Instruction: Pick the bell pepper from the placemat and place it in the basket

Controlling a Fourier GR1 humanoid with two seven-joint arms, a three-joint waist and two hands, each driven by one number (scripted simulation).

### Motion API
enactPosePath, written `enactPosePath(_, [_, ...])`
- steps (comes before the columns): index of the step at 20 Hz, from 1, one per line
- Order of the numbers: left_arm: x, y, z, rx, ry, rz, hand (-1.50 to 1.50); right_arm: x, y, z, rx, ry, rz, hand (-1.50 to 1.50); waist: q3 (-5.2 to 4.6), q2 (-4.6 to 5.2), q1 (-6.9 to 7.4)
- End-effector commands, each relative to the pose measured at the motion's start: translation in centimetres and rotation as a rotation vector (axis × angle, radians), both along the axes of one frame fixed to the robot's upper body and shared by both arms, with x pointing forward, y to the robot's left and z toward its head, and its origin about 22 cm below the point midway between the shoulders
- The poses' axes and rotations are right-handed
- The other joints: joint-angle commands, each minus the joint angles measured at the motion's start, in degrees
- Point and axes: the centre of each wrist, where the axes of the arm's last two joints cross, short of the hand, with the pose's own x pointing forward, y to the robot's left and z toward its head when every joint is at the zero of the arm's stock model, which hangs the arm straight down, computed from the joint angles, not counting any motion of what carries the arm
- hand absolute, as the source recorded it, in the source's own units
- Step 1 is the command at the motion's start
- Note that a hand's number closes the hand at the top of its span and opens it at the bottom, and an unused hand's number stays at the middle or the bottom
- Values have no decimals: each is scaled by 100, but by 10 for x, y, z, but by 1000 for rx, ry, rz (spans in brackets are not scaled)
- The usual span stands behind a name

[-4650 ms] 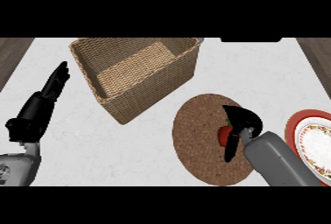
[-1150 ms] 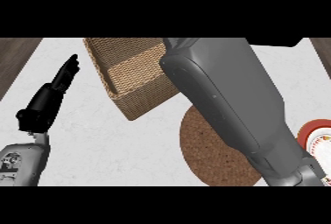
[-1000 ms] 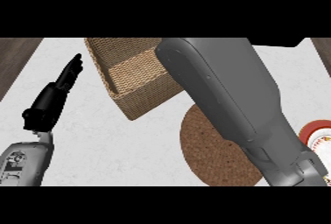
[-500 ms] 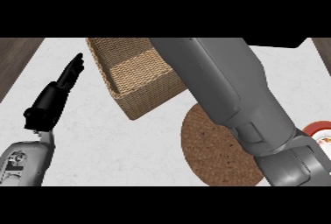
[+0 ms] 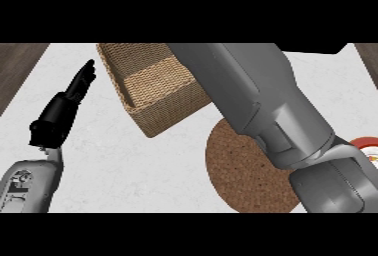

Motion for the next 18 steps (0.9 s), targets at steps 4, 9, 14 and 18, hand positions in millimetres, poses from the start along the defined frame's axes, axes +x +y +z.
enactPosePath(4, [6, -9, 3, 0, 1, 7, 0, -4, 12, 21, 149, 55, -71, -150, 4, 12, -29])
enactPosePath(9, [0, 1, -2, -8, -2, -4, 0, -3, 10, 10, 249, -141, -70, -150, 2, 12, -5])
enactPosePath(14, [-8, 13, -7, -12, -4, 27, 0, 2, -7, 18, 414, -401, -174, -150, 8, -23, -200])
enactPosePath(18, [-16, 16, -15, -11, 21, 65, 0, 8, -22, 19, 486, -534, -277, -150, 15, -112, -395])
